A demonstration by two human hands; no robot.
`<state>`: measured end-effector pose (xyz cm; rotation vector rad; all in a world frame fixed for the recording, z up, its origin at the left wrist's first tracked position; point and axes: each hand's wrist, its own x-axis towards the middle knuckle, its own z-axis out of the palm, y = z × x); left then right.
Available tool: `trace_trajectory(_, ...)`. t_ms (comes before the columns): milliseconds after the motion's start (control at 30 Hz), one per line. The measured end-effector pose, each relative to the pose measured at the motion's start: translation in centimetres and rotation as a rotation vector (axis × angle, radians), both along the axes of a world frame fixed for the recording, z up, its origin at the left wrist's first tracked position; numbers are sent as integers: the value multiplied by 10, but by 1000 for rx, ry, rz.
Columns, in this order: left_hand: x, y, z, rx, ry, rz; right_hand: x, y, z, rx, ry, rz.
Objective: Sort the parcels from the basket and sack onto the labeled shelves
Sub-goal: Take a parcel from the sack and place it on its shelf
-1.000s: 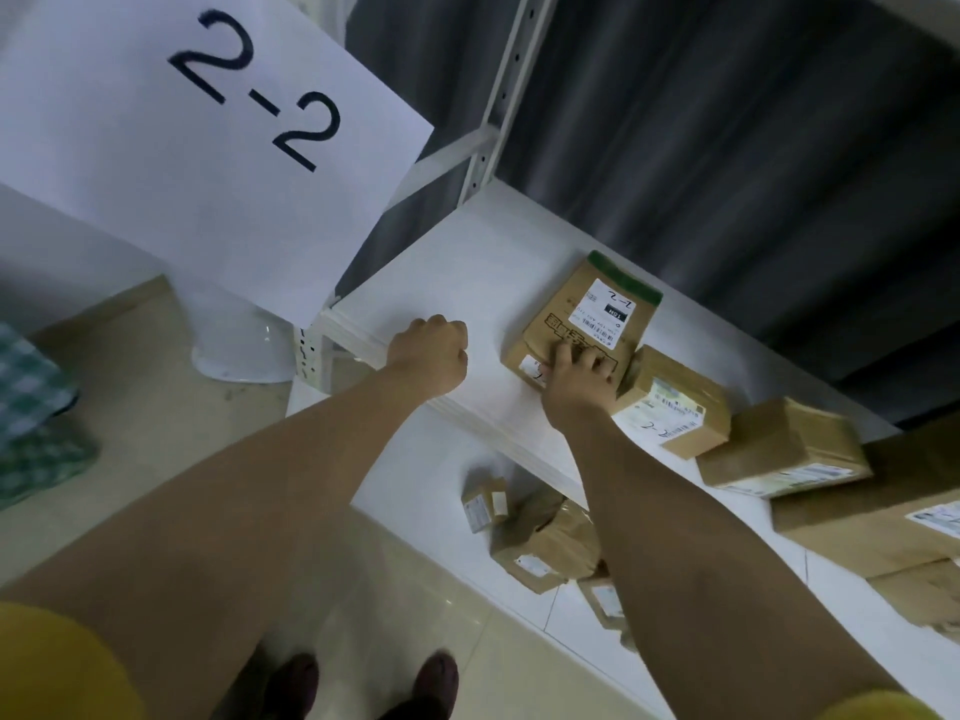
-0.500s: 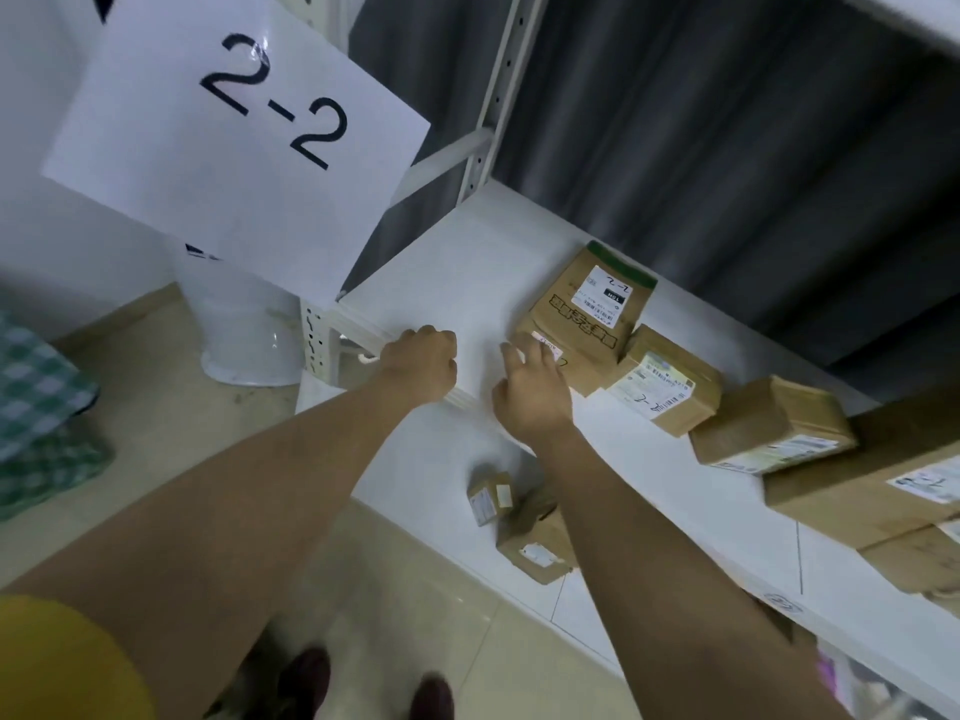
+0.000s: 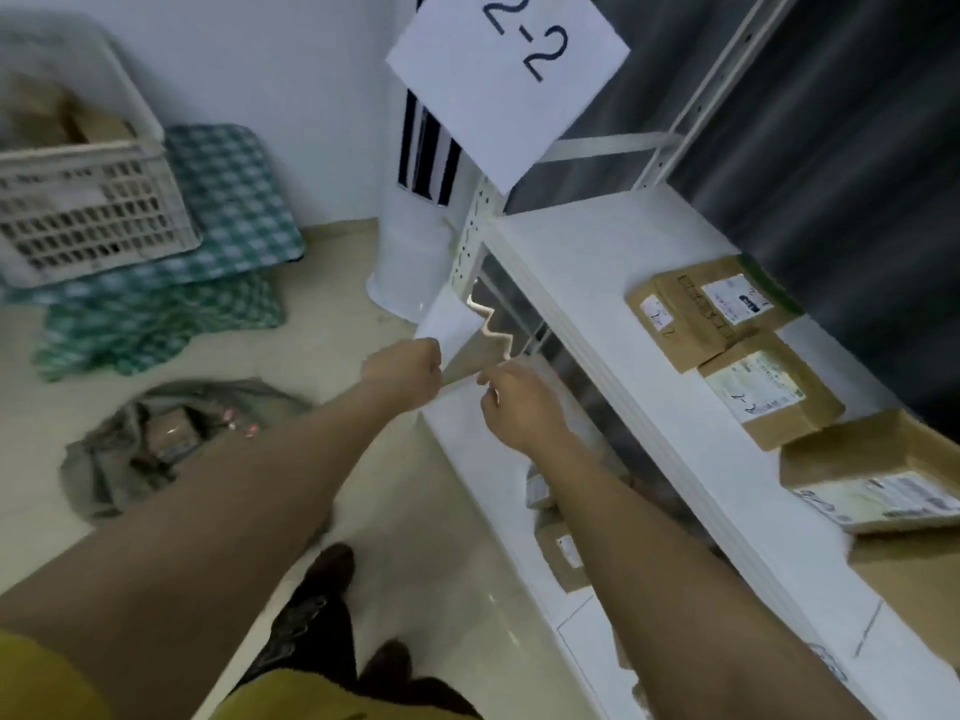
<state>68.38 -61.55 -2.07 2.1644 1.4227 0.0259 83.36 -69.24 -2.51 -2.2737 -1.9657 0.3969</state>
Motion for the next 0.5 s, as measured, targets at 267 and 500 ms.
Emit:
trace_trajectory(267,-183,-51,-40,-120,75,332,-144,3,-37,-202,19,332)
trace_trajectory(500,-313,-71,-65,-204,126,524,-275,17,-61,-350,11,481)
